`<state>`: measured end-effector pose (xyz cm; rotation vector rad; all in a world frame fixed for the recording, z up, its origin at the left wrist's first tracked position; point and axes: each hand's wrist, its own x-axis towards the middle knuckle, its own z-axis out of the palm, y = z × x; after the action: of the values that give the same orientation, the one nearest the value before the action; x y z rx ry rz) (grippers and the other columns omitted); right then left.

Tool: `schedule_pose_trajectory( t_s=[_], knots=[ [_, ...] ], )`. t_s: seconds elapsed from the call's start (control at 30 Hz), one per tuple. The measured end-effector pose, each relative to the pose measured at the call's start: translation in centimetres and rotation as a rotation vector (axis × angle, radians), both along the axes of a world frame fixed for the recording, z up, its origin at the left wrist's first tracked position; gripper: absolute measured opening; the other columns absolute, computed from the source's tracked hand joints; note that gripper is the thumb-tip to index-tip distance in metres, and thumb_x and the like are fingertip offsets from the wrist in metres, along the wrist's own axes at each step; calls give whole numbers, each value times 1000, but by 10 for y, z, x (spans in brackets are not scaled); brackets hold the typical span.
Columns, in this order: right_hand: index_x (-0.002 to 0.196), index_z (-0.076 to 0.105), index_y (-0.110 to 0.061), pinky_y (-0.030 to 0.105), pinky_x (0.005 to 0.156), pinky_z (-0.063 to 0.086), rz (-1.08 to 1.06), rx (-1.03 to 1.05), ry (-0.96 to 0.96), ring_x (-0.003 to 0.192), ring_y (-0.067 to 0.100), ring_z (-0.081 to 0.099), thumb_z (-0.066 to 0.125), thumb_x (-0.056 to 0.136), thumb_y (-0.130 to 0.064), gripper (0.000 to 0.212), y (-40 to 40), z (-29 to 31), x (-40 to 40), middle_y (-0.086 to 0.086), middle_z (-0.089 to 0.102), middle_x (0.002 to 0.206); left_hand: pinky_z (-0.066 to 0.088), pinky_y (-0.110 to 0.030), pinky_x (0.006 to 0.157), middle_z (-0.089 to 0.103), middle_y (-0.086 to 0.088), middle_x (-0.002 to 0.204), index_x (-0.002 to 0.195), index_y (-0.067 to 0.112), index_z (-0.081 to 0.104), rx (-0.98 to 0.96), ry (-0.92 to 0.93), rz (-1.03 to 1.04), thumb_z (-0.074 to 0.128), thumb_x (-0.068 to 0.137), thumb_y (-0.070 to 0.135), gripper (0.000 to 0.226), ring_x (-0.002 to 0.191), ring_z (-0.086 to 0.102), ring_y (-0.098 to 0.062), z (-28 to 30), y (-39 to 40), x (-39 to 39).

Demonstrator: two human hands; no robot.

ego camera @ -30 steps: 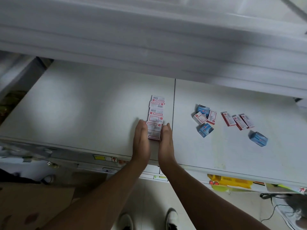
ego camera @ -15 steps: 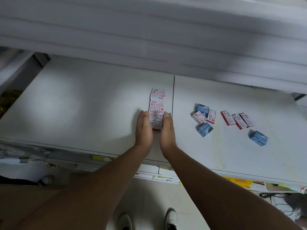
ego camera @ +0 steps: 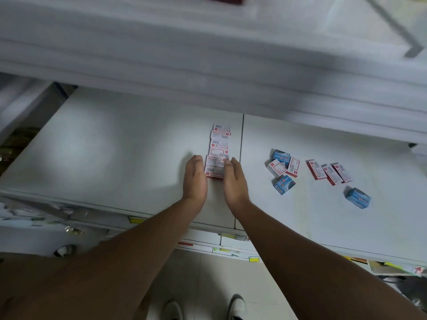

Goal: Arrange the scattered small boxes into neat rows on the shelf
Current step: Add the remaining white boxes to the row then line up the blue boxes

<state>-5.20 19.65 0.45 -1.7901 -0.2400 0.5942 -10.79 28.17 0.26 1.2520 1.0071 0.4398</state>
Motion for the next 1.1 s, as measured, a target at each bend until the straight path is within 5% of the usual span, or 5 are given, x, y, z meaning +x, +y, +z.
schedule_pose_trajectory(
  t_s=[0.17, 0.3, 0.4, 0.57, 1.1],
  knots=[
    [145, 56, -32, 31, 111, 42, 106, -54, -101, 124, 5, 54, 41, 110, -50, 42, -22, 32, -1, -18, 57, 138, 31, -27, 110, 54, -3, 156, 154, 19, 52, 130, 161, -99, 37, 114, 45, 50, 141, 50, -21, 17, 5, -27],
    [148, 55, -32, 14, 94, 43, 184, -103, -95, 124, 6, 57, 55, 105, -50, 46, -47, 60, 2, -12, 56, 146, 33, -29, 108, 58, 1, 149, 151, 21, 55, 242, 213, -227, 37, 114, 47, 49, 143, 50, -22, 51, -1, -43],
    [141, 62, -32, 29, 103, 51, 309, -240, -238, 127, 14, 60, 58, 99, -53, 48, -65, 81, 9, -8, 62, 143, 39, -27, 100, 65, -1, 142, 144, 22, 61, 460, 298, -419, 46, 112, 42, 41, 133, 59, -22, 65, 1, -49],
    [136, 64, -28, 40, 101, 54, 558, -679, -370, 124, 23, 62, 58, 93, -47, 47, -93, 106, 28, 0, 66, 139, 44, -30, 112, 60, -2, 153, 148, 19, 60, 706, 492, -676, 53, 108, 34, 43, 136, 58, -22, 78, -7, -46],
    [140, 61, -31, 41, 100, 53, 561, -775, -477, 124, 28, 61, 57, 94, -47, 49, -212, 123, 81, 1, 62, 142, 49, -44, 113, 55, 3, 155, 146, 29, 56, 1099, 724, -880, 50, 106, 45, 44, 138, 56, -22, 111, -124, 15]
  ],
)
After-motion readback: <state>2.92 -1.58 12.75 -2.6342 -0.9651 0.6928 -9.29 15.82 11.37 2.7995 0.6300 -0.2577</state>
